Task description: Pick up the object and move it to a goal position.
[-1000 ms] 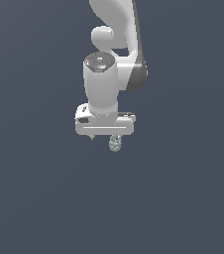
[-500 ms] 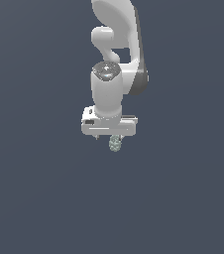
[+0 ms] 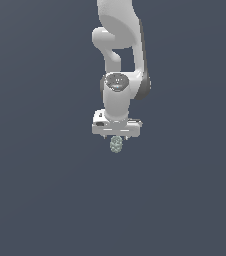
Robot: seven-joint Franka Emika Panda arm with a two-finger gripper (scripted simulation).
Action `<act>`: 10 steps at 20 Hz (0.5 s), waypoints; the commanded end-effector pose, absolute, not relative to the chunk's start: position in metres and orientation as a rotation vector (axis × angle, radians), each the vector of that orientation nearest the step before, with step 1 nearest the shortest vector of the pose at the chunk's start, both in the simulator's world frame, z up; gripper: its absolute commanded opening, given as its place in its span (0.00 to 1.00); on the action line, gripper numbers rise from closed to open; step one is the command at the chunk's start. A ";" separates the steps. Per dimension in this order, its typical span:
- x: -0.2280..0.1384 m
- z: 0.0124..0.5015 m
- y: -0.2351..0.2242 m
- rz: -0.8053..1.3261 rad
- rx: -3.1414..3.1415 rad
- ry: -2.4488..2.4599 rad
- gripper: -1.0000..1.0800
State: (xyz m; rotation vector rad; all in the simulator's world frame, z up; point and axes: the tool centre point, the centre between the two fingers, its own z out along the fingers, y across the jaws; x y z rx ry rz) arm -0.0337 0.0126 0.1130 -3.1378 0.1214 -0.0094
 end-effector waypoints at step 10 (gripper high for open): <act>-0.043 0.099 0.017 0.000 -3.138 0.135 0.96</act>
